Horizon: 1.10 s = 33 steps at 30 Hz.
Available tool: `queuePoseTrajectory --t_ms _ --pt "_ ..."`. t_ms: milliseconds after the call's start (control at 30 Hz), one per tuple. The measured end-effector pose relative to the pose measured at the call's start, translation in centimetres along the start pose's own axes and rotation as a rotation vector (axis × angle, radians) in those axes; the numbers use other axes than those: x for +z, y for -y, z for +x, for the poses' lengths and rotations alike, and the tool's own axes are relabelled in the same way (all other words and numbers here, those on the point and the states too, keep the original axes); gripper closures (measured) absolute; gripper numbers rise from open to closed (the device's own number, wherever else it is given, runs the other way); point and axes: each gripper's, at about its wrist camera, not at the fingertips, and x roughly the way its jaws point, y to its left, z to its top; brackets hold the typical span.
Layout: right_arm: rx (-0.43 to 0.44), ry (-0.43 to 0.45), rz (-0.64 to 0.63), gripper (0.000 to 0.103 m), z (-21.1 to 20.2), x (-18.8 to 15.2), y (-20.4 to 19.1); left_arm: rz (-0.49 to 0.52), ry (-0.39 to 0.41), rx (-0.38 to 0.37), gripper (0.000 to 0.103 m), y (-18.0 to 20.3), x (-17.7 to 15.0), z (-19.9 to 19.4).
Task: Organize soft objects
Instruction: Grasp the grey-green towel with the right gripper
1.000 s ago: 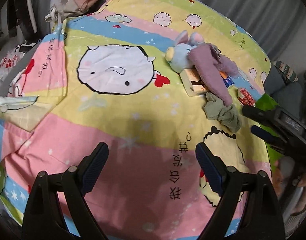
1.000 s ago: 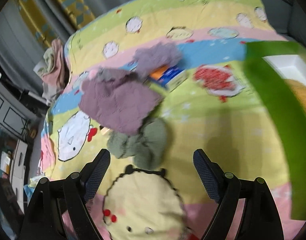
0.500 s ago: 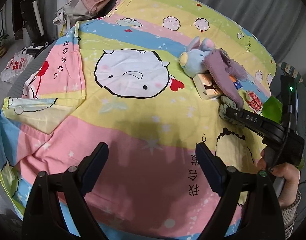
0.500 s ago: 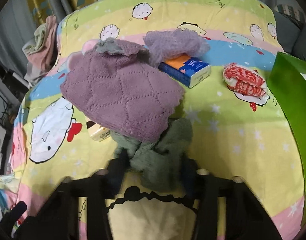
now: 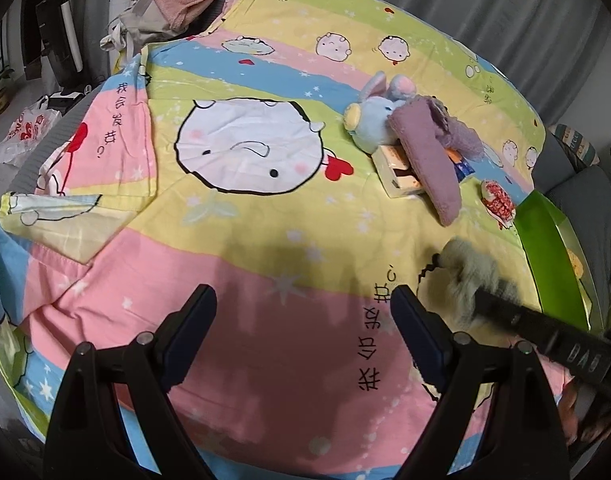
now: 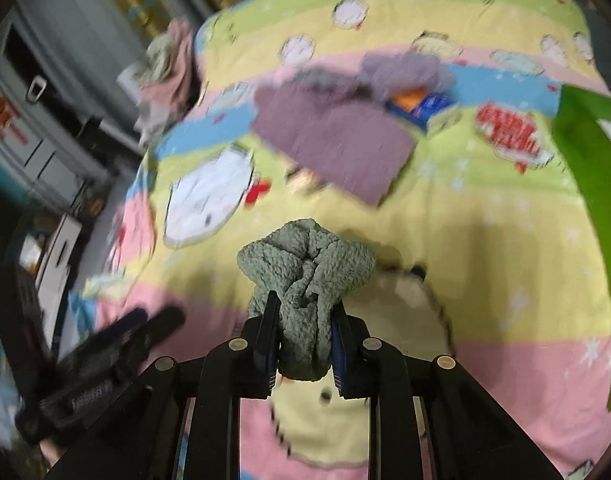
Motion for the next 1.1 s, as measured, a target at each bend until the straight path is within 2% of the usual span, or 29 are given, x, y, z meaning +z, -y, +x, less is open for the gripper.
queuePoseTrajectory --t_ms 100,167,233,300,400,533,700,800,833,867,967,1100 --pt "-0.013 -0.043 -0.017 0.080 0.7 -1.1 0.2 0.010 -0.011 -0.017 0.015 0.7 -0.2 0.3" --pt "-0.022 -0.071 -0.015 0.070 1.1 -1.3 0.5 0.019 -0.016 -0.029 0.015 1.2 -0.3 0.5" --pt "-0.024 -0.086 0.002 0.040 1.0 -1.4 1.3 0.032 -0.020 -0.044 0.015 1.8 -0.5 0.6" --pt "-0.021 -0.049 0.015 0.027 -0.2 -1.3 1.7 0.046 -0.020 -0.062 0.015 2.4 -0.7 0.6" --pt "-0.008 0.015 0.048 0.027 -2.5 -0.8 2.6 0.062 -0.028 -0.088 0.015 3.4 -1.0 0.7" --pt "0.031 0.045 0.131 0.027 -3.9 -0.2 4.3 0.086 -0.048 -0.155 0.017 4.7 -1.4 0.9" --pt "0.044 0.028 0.147 0.028 -3.2 -0.4 4.6 0.139 -0.088 -0.243 0.035 6.9 -2.5 1.5" --pt "0.074 -0.006 0.166 0.041 -2.0 -0.5 4.6 0.161 -0.102 -0.271 0.042 7.7 -2.8 2.2" --pt "0.074 -0.019 0.170 0.044 -1.5 -0.6 4.6 0.161 -0.105 -0.279 0.047 7.9 -2.9 2.4" --pt "0.072 -0.025 0.172 0.044 -1.2 -0.6 4.6 0.158 -0.108 -0.288 0.054 8.0 -3.0 2.6" --pt "0.060 -0.054 0.187 0.045 0.4 -0.6 4.6 0.139 -0.133 -0.312 0.066 8.1 -3.0 3.4" --pt "0.092 -0.093 0.195 0.056 2.1 -0.6 4.5 0.142 -0.138 -0.324 0.074 8.2 -2.9 3.8"
